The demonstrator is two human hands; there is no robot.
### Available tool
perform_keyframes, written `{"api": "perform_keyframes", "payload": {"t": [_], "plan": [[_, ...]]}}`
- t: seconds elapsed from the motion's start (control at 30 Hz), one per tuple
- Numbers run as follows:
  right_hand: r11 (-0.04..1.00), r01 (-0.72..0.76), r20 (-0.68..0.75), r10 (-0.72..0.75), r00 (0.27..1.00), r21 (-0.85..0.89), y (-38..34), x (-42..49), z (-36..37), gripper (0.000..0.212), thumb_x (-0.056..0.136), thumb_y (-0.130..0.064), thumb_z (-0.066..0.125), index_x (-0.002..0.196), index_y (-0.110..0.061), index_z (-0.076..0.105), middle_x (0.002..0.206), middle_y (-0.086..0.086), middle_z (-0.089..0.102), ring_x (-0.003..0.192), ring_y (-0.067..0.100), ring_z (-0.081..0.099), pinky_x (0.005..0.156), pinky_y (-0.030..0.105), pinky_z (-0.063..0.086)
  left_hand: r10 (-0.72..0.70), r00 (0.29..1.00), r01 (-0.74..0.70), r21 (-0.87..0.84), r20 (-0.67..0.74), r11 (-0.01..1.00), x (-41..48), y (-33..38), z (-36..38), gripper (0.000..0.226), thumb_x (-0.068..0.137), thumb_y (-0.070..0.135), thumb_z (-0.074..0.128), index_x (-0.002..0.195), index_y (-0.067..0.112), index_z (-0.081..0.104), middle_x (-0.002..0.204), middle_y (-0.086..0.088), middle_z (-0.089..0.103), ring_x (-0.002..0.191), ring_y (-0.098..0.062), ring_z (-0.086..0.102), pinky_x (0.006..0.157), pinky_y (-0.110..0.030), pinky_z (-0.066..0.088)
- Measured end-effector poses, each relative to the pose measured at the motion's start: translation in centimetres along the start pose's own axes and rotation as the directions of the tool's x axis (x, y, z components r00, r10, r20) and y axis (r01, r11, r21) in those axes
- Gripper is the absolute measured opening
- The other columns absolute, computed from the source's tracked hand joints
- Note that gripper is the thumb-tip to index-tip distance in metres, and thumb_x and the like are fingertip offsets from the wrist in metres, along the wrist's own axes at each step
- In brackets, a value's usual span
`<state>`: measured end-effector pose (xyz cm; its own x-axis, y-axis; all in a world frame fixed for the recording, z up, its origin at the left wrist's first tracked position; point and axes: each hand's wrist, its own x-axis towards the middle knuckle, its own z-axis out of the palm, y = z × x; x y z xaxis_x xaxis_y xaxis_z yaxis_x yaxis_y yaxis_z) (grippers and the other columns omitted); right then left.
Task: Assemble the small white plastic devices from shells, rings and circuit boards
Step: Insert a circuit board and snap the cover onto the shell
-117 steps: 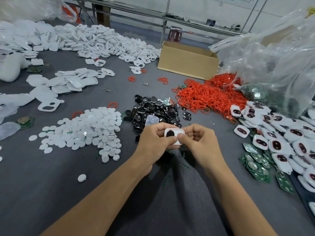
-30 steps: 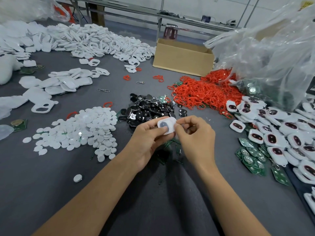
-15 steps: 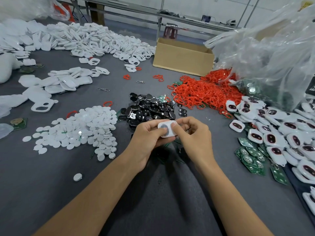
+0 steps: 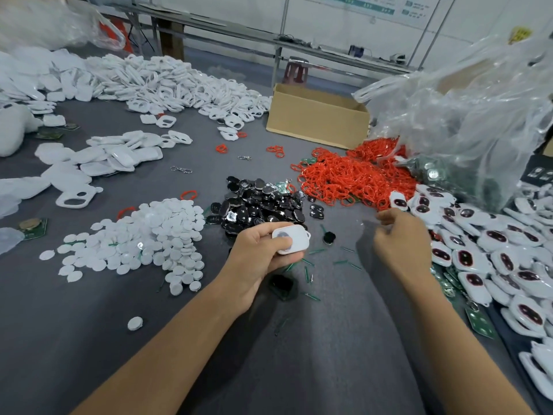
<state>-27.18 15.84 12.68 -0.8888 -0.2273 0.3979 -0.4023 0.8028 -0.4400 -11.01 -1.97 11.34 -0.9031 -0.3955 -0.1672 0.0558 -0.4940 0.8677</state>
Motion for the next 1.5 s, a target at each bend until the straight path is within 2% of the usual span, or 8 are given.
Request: {"api": "perform_keyframes", "payload": {"t": [0.17, 0.43, 0.57, 0.63, 0.97, 1.23, 1.4, 1.5], "plan": [[0.948, 0.006, 0.056, 0.012, 0.998, -0.318, 2.1, 3.5, -0.6, 0.028, 0.078, -0.004, 0.054, 0.103, 0.004, 0.063, 0.100, 0.028, 0.065, 0.100, 0.045, 0.053, 0.081, 0.045, 0.047, -0.004, 1.000, 0.003, 0.072, 0.018, 0.997, -0.2, 0.2, 0.0, 0.025, 0.090, -0.011, 0.055, 0.102, 0.006, 0.069, 0.108, -0.018, 0.071, 0.084, -0.022, 0.073, 0.072, -0.026, 0.059], [0.956, 0.004, 0.110, 0.030, 0.994, -0.294, 3.6, 5.4, -1.4, 0.044, 0.077, 0.004, 0.054, 0.119, -0.005, 0.064, 0.114, 0.023, 0.065, 0.118, 0.042, 0.047, 0.091, 0.047, 0.048, -0.032, 0.999, 0.033, 0.145, -0.006, 0.989, -0.1, 0.1, -0.1, 0.029, 0.088, -0.011, 0.058, 0.112, 0.003, 0.065, 0.115, -0.020, 0.067, 0.084, -0.021, 0.073, 0.079, -0.029, 0.060], [0.895, 0.059, 0.190, 0.029, 0.981, -0.442, 4.0, 5.5, -1.7, 0.024, 0.085, -0.022, 0.061, 0.105, -0.011, 0.069, 0.102, 0.026, 0.062, 0.110, 0.039, 0.050, 0.076, 0.041, 0.049, -0.029, 1.000, 0.031, 0.154, -0.010, 0.988, -0.2, 0.1, 0.0, 0.031, 0.087, -0.014, 0.056, 0.112, 0.002, 0.065, 0.115, -0.020, 0.067, 0.088, -0.024, 0.073, 0.081, -0.030, 0.060], [0.869, 0.071, 0.238, 0.055, 0.970, -0.489, 4.2, 5.7, -1.3, 0.032, 0.086, -0.035, 0.063, 0.104, -0.009, 0.064, 0.101, 0.024, 0.061, 0.103, 0.039, 0.053, 0.072, 0.039, 0.048, -0.026, 1.000, 0.027, 0.149, -0.008, 0.989, -0.3, 0.2, 0.0, 0.032, 0.086, -0.015, 0.055, 0.111, 0.002, 0.065, 0.114, -0.020, 0.067, 0.089, -0.023, 0.072, 0.079, -0.029, 0.060], [0.982, 0.001, 0.263, 0.050, 0.964, -0.190, 4.3, 7.1, 1.0, 0.039, 0.088, -0.021, 0.066, 0.122, -0.003, 0.056, 0.116, 0.021, 0.064, 0.112, 0.037, 0.056, 0.093, 0.045, 0.046, -0.023, 1.000, 0.024, 0.142, -0.008, 0.990, -0.5, 0.4, 0.1, 0.029, 0.086, -0.013, 0.056, 0.108, 0.004, 0.066, 0.115, -0.018, 0.067, 0.092, -0.022, 0.071, 0.078, -0.028, 0.059], [0.996, 0.048, 0.168, -0.036, 0.985, -0.071, 3.5, 7.2, 0.6, 0.030, 0.076, -0.019, 0.077, 0.092, -0.012, 0.053, 0.081, 0.003, 0.062, 0.080, 0.026, 0.057, 0.068, 0.031, 0.039, -0.031, 1.000, 0.030, 0.141, 0.001, 0.990, -0.6, 0.5, -0.1, 0.029, 0.087, -0.011, 0.057, 0.109, 0.005, 0.067, 0.113, -0.017, 0.067, 0.084, -0.018, 0.073, 0.080, -0.030, 0.059], [0.976, 0.215, 0.388, -0.210, 0.897, 0.033, 2.5, 5.9, -0.1, 0.044, 0.069, -0.012, 0.084, 0.104, -0.014, 0.058, 0.083, -0.001, 0.063, 0.074, 0.018, 0.059, 0.068, 0.027, 0.041, -0.037, 0.999, 0.035, 0.137, 0.008, 0.990, -0.7, 0.7, 0.2, 0.029, 0.087, -0.011, 0.056, 0.111, 0.004, 0.066, 0.114, -0.018, 0.067, 0.079, -0.017, 0.073, 0.083, -0.032, 0.060], [0.973, 0.210, 0.391, -0.230, 0.891, 0.093, 2.3, 5.2, -0.4, 0.039, 0.072, -0.005, 0.079, 0.104, -0.015, 0.060, 0.084, -0.002, 0.066, 0.073, 0.012, 0.061, 0.074, 0.030, 0.050, -0.035, 0.999, 0.034, 0.137, 0.005, 0.990, -0.7, 0.7, 0.2, 0.030, 0.087, -0.011, 0.056, 0.111, 0.004, 0.066, 0.115, -0.019, 0.066, 0.076, -0.016, 0.073, 0.084, -0.033, 0.059]]}}
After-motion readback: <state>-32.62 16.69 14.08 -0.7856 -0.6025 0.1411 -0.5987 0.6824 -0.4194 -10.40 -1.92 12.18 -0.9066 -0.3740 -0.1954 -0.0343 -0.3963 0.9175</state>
